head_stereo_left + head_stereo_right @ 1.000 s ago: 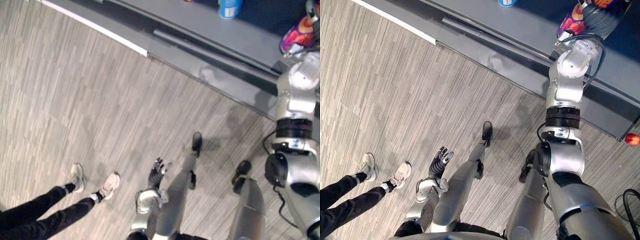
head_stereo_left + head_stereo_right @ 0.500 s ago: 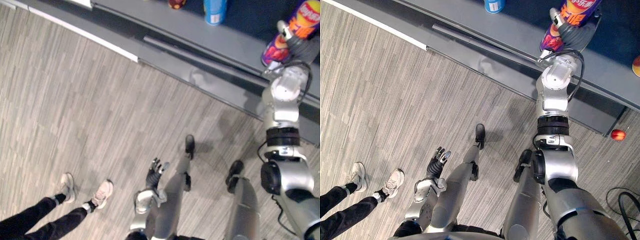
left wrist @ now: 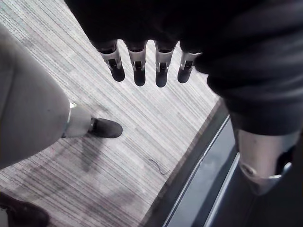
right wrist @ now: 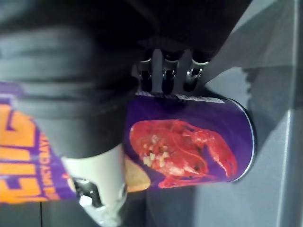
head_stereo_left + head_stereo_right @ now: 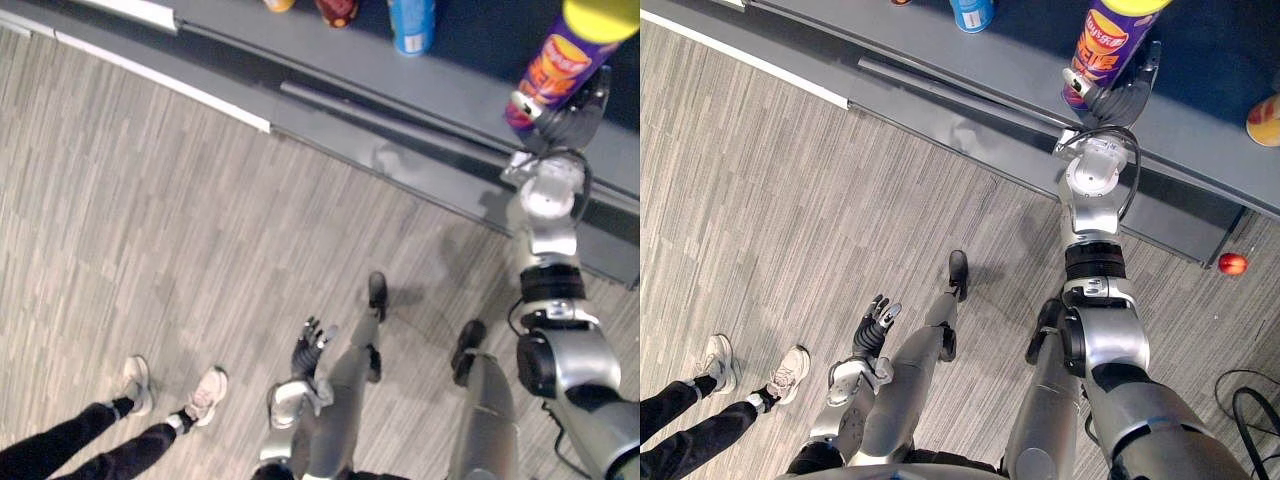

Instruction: Put the gum and the chips on the shelf.

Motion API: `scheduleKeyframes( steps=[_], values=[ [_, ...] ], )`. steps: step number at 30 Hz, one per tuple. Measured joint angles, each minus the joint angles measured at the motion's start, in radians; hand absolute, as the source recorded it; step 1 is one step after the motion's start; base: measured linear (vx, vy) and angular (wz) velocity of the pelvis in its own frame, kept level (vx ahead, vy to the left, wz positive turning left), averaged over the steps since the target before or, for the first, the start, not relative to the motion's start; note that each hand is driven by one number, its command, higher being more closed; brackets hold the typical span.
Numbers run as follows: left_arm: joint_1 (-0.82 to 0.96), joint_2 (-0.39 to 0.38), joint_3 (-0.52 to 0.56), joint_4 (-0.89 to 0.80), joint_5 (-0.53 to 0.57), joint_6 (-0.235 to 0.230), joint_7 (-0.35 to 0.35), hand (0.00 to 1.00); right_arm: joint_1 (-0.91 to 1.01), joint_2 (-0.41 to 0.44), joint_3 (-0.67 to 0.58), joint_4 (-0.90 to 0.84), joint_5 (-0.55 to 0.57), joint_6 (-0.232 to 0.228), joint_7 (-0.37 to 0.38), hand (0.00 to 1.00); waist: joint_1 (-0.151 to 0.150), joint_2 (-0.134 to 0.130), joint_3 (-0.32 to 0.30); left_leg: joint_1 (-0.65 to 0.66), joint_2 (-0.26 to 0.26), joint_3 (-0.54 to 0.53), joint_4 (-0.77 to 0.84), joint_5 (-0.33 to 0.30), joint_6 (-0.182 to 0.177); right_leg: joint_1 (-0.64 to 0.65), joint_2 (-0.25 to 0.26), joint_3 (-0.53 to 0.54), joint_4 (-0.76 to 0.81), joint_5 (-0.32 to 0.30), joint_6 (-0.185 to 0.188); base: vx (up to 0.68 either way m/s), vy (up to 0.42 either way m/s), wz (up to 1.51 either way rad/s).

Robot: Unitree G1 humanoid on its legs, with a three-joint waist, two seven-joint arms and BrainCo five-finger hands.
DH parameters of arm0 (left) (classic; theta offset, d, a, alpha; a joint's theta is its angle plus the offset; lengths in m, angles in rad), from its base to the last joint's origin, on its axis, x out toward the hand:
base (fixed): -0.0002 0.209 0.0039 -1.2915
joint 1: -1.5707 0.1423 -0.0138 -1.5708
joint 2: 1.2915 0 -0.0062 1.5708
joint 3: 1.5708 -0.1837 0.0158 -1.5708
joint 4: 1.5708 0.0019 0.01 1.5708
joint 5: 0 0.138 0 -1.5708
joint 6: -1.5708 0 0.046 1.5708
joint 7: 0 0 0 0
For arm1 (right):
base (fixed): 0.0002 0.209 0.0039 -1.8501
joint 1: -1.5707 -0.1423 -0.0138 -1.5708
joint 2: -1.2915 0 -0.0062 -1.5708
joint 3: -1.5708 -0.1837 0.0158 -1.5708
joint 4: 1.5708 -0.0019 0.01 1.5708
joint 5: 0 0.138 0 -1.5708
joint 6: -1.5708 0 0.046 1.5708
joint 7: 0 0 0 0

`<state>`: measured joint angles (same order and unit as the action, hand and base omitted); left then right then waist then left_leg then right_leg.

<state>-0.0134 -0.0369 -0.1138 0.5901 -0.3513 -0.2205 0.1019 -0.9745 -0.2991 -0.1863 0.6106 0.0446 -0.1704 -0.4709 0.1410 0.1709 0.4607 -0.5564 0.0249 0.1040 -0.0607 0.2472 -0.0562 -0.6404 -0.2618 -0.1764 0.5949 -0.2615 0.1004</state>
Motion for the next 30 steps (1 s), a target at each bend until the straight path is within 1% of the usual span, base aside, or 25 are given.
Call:
scheduleKeyframes(
  steps=[5, 7, 10, 13, 15, 17, 18, 20, 21, 22, 23, 25, 26, 27, 28, 30],
  values=[
    [0.0, 0.0, 0.004, 0.04, 0.0, 0.001, 0.0, 0.0, 0.013, 0.01, 0.009, 0.025, 0.0, 0.0, 0.003, 0.0, 0.0, 0.0, 0.0, 0.002, 0.007, 0.008, 0.034, -0.019, 0.008, 0.015, 0.006, 0.007, -0.003, 0.0, 0.0, -0.02, -0.036, -0.06],
    [0.0, 0.0, 0.017, 0.073, 0.001, 0.003, 0.001, 0.0, 0.053, 0.033, 0.01, 0.027, 0.0, 0.0, 0.005, 0.0, 0.0, -0.016, -0.018, 0.002, 0.016, 0.024, 0.056, -0.035, 0.01, 0.021, 0.013, 0.017, -0.01, 0.002, 0.001, 0.0, -0.043, -0.14],
    [0.0, 0.0, 0.041, 0.097, 0.004, 0.006, 0.001, 0.0, 0.111, 0.06, 0.028, 0.028, 0.0, 0.0, 0.017, 0.0, -0.003, -0.029, -0.038, 0.009, 0.027, 0.026, 0.081, -0.047, 0.009, 0.046, 0.023, 0.016, -0.029, 0.007, -0.002, 0.03, -0.039, -0.1],
    [-0.003, 0.0, 0.051, 0.13, 0.02, 0.006, 0.001, 0.0, 0.181, 0.078, 0.04, 0.032, 0.0, 0.0, 0.039, 0.0, -0.006, -0.037, -0.054, 0.024, 0.041, 0.026, 0.126, -0.074, 0.008, 0.088, 0.036, 0.016, -0.047, 0.009, -0.002, 0.04, -0.046, -0.1],
    [-0.008, 0.0, 0.063, 0.151, 0.023, 0.007, 0.001, 0.0, 0.225, 0.089, 0.042, 0.038, 0.0, 0.0, 0.052, 0.0, -0.011, -0.041, -0.06, 0.041, 0.051, 0.028, 0.147, -0.094, 0.006, 0.115, 0.043, 0.016, -0.058, 0.012, -0.004, 0.04, -0.049, -0.11],
    [-0.021, 0.003, 0.098, 0.199, 0.05, 0.013, 0.001, 0.0, 0.286, 0.117, 0.042, 0.068, 0.001, 0.0, 0.082, 0.0, -0.028, -0.048, -0.064, 0.079, 0.063, 0.041, 0.164, -0.121, 0.004, 0.168, 0.056, 0.021, -0.089, 0.018, -0.002, 0.05, -0.03, -0.19],
    [-0.026, 0.003, 0.107, 0.209, 0.054, 0.014, 0.001, 0.0, 0.303, 0.124, 0.041, 0.077, 0.002, 0.0, 0.086, 0.0, -0.029, -0.05, -0.064, 0.091, 0.069, 0.051, 0.168, -0.126, 0.003, 0.181, 0.059, 0.024, -0.096, 0.02, -0.002, 0.04, -0.01, -0.27],
    [-0.033, 0.005, 0.13, 0.244, 0.083, 0.016, 0.0, 0.0, 0.396, 0.141, 0.032, 0.08, 0.003, 0.0, 0.106, 0.0, -0.034, -0.068, -0.079, 0.125, 0.08, 0.069, 0.174, -0.143, 0.002, 0.218, 0.071, 0.039, -0.125, 0.028, 0.0, 0.06, -0.014, -0.31],
    [-0.033, 0.012, 0.144, 0.26, 0.106, 0.02, 0.0, 0.0, 0.445, 0.161, 0.015, 0.088, 0.003, 0.0, 0.12, 0.0, -0.048, -0.08, -0.086, 0.143, 0.088, 0.079, 0.18, -0.153, 0.003, 0.244, 0.08, 0.046, -0.147, 0.036, 0.001, 0.09, -0.011, -0.27],
    [-0.034, 0.015, 0.152, 0.27, 0.117, 0.021, 0.0, 0.0, 0.467, 0.173, 0.005, 0.093, 0.004, 0.0, 0.125, 0.0, -0.053, -0.085, -0.09, 0.149, 0.094, 0.08, 0.186, -0.156, 0.004, 0.257, 0.087, 0.046, -0.162, 0.041, 0.001, 0.1, -0.001, -0.31],
    [-0.044, 0.027, 0.166, 0.303, 0.148, 0.03, 0.0, 0.0, 0.536, 0.198, -0.024, 0.096, 0.005, 0.0, 0.134, 0.0, -0.06, -0.1, -0.106, 0.166, 0.107, 0.089, 0.199, -0.173, 0.003, 0.287, 0.1, 0.053, -0.195, 0.052, 0.002, 0.08, 0.001, -0.24],
    [-0.05, 0.035, 0.186, 0.336, 0.178, 0.037, 0.0, 0.0, 0.604, 0.213, -0.047, 0.108, 0.006, -0.001, 0.148, 0.0, -0.061, -0.119, -0.132, 0.182, 0.116, 0.102, 0.207, -0.185, 0.001, 0.309, 0.109, 0.064, -0.218, 0.058, 0.002, 0.08, -0.001, -0.27],
    [-0.054, 0.037, 0.211, 0.364, 0.188, 0.045, -0.001, 0.0, 0.663, 0.224, -0.061, 0.11, 0.013, -0.001, 0.156, 0.0, -0.065, -0.128, -0.152, 0.198, 0.122, 0.106, 0.22, -0.196, -0.007, 0.336, 0.114, 0.067, -0.234, 0.062, 0.004, 0.14, -0.002, -0.23],
    [-0.054, 0.04, 0.241, 0.39, 0.208, 0.058, -0.003, 0.0, 0.724, 0.241, -0.071, 0.111, 0.016, -0.001, 0.168, 0.0, -0.076, -0.139, -0.176, 0.215, 0.129, 0.109, 0.233, -0.21, -0.005, 0.366, 0.121, 0.07, -0.252, 0.064, 0.004, 0.15, 0.0, -0.17],
    [-0.053, 0.042, 0.256, 0.406, 0.215, 0.061, -0.004, 0.0, 0.752, 0.251, -0.072, 0.111, 0.017, -0.003, 0.177, 0.0, -0.08, -0.145, -0.188, 0.226, 0.132, 0.113, 0.238, -0.217, -0.009, 0.38, 0.124, 0.073, -0.261, 0.065, 0.004, 0.13, -0.004, -0.22],
    [-0.046, 0.052, 0.313, 0.456, 0.226, 0.08, -0.013, 0.0, 0.867, 0.281, -0.062, 0.122, 0.016, -0.007, 0.223, 0.0, -0.089, -0.168, -0.239, 0.275, 0.145, 0.136, 0.237, -0.235, -0.02, 0.424, 0.138, 0.096, -0.298, 0.068, 0.003, 0.08, -0.015, -0.32]
  ],
)
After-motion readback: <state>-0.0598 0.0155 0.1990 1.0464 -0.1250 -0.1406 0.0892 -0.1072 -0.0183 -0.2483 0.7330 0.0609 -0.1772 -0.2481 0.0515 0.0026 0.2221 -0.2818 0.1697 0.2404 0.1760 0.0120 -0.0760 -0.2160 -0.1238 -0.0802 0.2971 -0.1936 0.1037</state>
